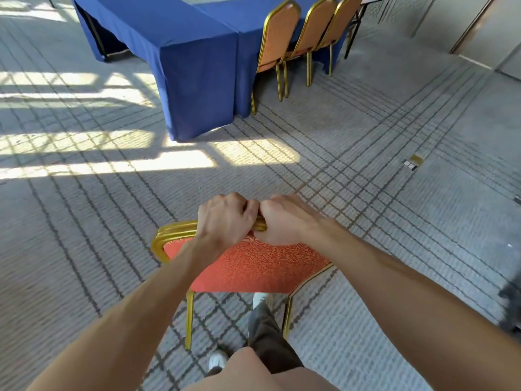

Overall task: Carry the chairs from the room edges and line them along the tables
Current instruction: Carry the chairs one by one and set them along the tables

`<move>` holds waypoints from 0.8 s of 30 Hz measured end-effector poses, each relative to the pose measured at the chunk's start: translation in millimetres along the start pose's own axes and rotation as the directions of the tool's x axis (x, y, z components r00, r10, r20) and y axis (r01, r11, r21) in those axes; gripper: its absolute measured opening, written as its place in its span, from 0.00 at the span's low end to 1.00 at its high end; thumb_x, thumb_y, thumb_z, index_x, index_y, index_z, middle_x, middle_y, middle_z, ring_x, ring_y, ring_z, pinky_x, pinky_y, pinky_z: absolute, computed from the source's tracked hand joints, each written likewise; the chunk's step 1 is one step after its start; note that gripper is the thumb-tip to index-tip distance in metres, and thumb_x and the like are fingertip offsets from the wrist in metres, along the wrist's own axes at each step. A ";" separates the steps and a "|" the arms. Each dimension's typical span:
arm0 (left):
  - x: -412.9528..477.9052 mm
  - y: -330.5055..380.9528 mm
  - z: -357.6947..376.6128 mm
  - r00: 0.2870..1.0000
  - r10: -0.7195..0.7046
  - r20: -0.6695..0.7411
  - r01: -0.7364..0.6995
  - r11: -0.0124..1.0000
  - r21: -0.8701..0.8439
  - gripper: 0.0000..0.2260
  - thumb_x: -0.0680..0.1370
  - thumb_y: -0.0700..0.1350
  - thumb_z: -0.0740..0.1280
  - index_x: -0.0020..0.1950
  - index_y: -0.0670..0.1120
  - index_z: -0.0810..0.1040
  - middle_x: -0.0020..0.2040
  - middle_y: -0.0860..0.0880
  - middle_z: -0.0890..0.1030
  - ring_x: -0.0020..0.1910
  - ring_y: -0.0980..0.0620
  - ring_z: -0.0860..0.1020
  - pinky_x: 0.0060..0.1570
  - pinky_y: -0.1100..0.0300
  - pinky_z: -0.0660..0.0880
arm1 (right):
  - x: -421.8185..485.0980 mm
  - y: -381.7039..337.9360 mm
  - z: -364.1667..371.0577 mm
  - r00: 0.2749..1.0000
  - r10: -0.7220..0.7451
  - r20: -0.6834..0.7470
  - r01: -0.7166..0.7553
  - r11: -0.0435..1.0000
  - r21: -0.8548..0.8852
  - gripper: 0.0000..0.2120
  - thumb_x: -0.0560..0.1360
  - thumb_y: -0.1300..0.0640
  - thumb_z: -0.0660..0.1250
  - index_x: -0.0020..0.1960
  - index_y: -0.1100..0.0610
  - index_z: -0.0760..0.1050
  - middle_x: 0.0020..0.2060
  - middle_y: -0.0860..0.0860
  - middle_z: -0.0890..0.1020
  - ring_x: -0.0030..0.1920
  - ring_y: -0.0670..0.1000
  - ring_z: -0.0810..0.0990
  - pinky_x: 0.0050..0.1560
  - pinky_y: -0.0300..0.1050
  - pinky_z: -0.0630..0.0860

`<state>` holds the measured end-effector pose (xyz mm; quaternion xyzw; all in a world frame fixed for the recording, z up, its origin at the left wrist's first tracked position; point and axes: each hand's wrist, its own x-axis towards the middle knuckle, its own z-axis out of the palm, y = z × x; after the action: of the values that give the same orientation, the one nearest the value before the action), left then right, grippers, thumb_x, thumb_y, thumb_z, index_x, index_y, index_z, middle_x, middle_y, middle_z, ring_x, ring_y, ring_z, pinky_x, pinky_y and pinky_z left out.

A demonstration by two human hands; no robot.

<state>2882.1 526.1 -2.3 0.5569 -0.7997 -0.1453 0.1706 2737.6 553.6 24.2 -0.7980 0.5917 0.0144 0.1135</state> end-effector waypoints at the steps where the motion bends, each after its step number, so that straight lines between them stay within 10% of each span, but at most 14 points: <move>1: 10.5 0.4 9.2 1.000 0.014 0.016 -0.015 1.000 0.028 0.20 0.81 0.54 0.56 0.33 0.46 0.71 0.42 0.42 0.82 0.45 0.39 0.79 0.37 0.55 0.63 | 8.3 11.8 4.7 1.000 -0.013 0.011 0.013 1.000 0.000 0.11 0.74 0.48 0.66 0.40 0.53 0.69 0.31 0.46 0.72 0.36 0.53 0.75 0.39 0.45 0.69; 9: 89.6 13.8 62.4 0.998 0.038 0.055 -0.037 0.999 -0.024 0.25 0.81 0.53 0.56 0.24 0.46 0.64 0.22 0.50 0.69 0.21 0.53 0.69 0.24 0.60 0.56 | 66.7 104.9 16.8 0.998 0.008 0.066 -0.009 1.000 0.010 0.10 0.73 0.48 0.64 0.36 0.53 0.72 0.28 0.46 0.75 0.29 0.47 0.73 0.36 0.45 0.70; 24: 285.6 20.7 53.9 0.997 -0.071 -0.043 0.068 0.996 -0.064 0.25 0.82 0.54 0.57 0.26 0.46 0.67 0.25 0.50 0.71 0.28 0.49 0.71 0.34 0.54 0.62 | 206.9 214.0 -34.0 0.979 0.086 -0.187 -0.014 0.935 0.355 0.15 0.74 0.45 0.64 0.33 0.51 0.71 0.27 0.46 0.75 0.29 0.48 0.74 0.32 0.44 0.64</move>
<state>2749.4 266.9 -10.3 0.5818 -0.7710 -0.1636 0.2009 2593.0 293.5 -10.3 -0.7469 0.6133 -0.1686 0.1939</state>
